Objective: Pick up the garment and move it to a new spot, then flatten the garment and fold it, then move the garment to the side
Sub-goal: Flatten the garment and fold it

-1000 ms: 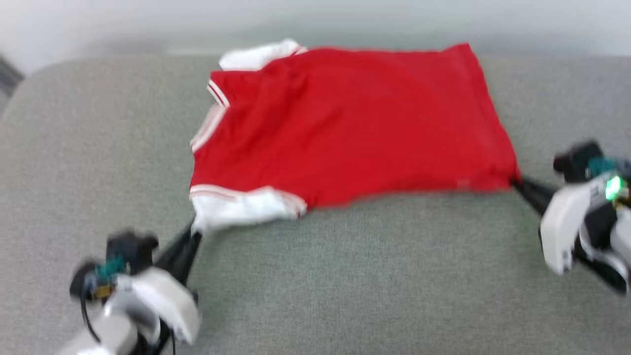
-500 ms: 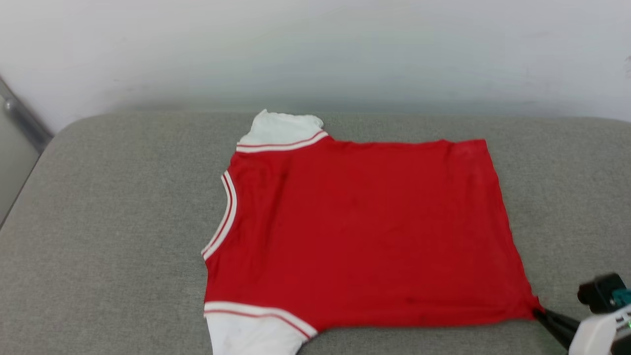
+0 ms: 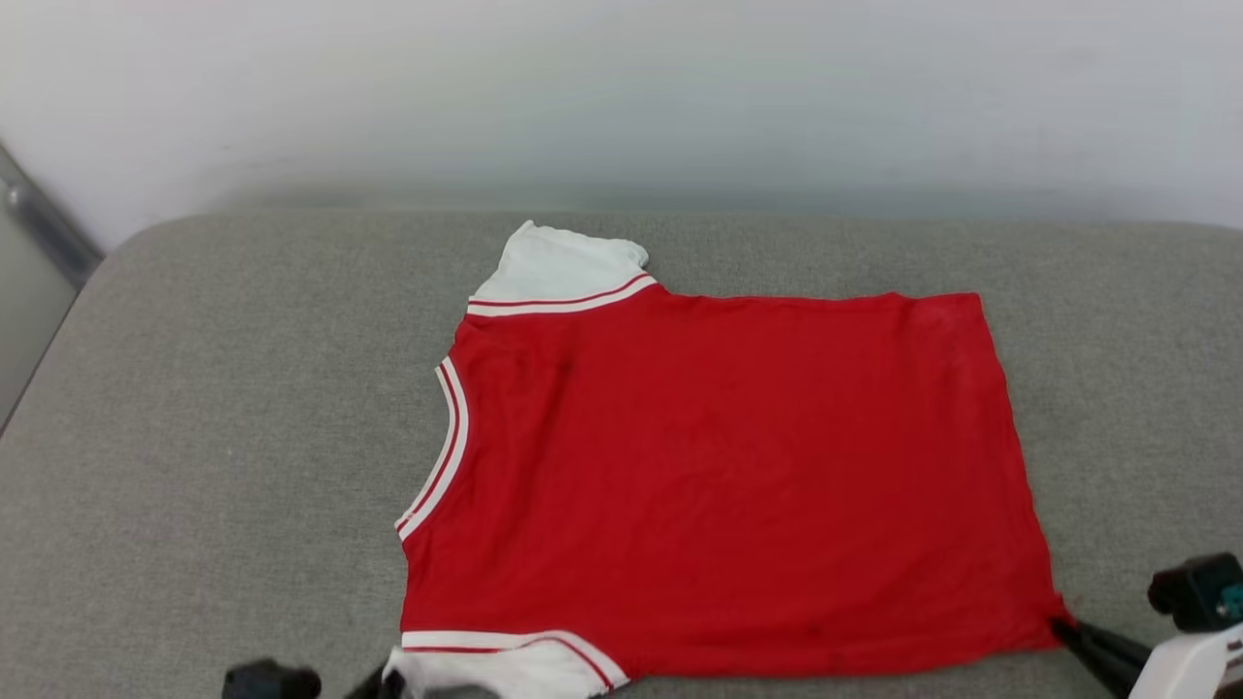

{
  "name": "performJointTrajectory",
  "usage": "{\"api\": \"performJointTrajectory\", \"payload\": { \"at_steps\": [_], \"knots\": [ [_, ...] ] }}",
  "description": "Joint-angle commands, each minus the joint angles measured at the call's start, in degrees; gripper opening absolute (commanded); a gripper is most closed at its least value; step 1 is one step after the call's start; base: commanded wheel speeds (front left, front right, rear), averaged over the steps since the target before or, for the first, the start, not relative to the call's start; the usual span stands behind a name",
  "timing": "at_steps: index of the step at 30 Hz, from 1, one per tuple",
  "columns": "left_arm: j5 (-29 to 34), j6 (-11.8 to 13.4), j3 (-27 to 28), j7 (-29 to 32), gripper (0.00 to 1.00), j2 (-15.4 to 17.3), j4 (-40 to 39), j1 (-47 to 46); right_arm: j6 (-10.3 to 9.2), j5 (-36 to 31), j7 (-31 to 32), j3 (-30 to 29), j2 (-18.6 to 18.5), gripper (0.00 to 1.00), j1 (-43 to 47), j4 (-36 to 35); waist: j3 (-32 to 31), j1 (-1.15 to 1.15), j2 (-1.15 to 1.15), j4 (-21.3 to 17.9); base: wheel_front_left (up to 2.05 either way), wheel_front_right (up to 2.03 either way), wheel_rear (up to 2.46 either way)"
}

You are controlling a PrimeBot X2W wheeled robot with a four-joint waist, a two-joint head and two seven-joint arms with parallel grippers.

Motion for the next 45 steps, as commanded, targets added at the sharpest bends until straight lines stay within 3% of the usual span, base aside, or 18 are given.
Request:
{"api": "performJointTrajectory", "payload": {
  "at_steps": [1, 10, 20, 29, 36, 37, 38, 39, 45],
  "knots": [
    [0.92, -0.51, 0.43, 0.57, 0.00, 0.48, -0.28, -2.49, -0.04, -0.89, 0.73, -1.79, 0.38, 0.00, -0.21, -1.13, 1.11, 0.00, 0.00, -0.20, 0.00, 0.00, 0.00],
    [4.23, -4.65, 2.46, 3.85, 0.00, -0.49, 4.22, -18.48, -0.04, -4.74, 6.78, -9.56, 2.71, 0.00, -5.03, -7.50, 8.75, 0.00, 0.00, -1.61, 0.00, 0.00, 0.00],
    [6.32, -8.82, 2.92, 5.03, 0.00, -3.09, 13.68, -30.73, -0.04, -5.67, 10.09, -11.84, 4.62, 0.00, -11.89, -7.57, 15.38, 0.00, 0.00, -3.24, 0.00, 0.00, 0.00],
    [5.89, -12.73, 1.87, 5.59, 0.00, -5.94, 23.88, -35.78, -0.04, -7.36, 11.20, -8.07, 6.60, 0.00, -19.53, -1.65, 19.90, 0.00, 0.00, -4.10, 0.00, 0.00, 0.00],
    [5.18, -16.21, 0.13, 4.53, 0.00, -9.37, 32.99, -36.55, -0.04, -6.14, 10.96, -3.36, 7.29, 0.00, -22.54, 3.15, 19.00, 0.00, 0.00, -3.65, 0.00, 0.00, 0.00],
    [5.18, -16.46, 0.15, 4.20, 0.92, -9.44, 33.76, -36.67, -0.03, -5.91, 10.75, -3.23, 7.07, 0.06, -22.64, 3.30, 18.49, 0.00, 0.00, -3.56, 0.00, 0.00, 0.00],
    [5.37, -16.54, 0.26, 3.82, 1.00, -9.40, 34.32, -36.97, -0.03, -5.94, 10.81, -3.00, 6.58, 0.40, -22.50, 3.38, 17.77, 0.00, 0.00, -3.39, 0.00, 0.00, 0.00],
    [5.39, -16.77, 0.25, 3.76, 1.00, -9.35, 34.64, -37.31, -0.03, -5.97, 10.78, -2.72, 6.10, 1.00, -22.40, 3.24, 17.10, 0.00, 0.00, -3.20, 0.00, 0.00, 0.00],
    [5.80, -17.10, 0.86, 4.64, 1.00, -6.72, 31.70, -39.82, -0.03, -4.74, 9.09, -3.96, 4.07, 1.00, -20.90, -0.09, 12.83, 0.00, 0.00, -1.86, 0.00, 0.00, 0.00]
  ]
}}
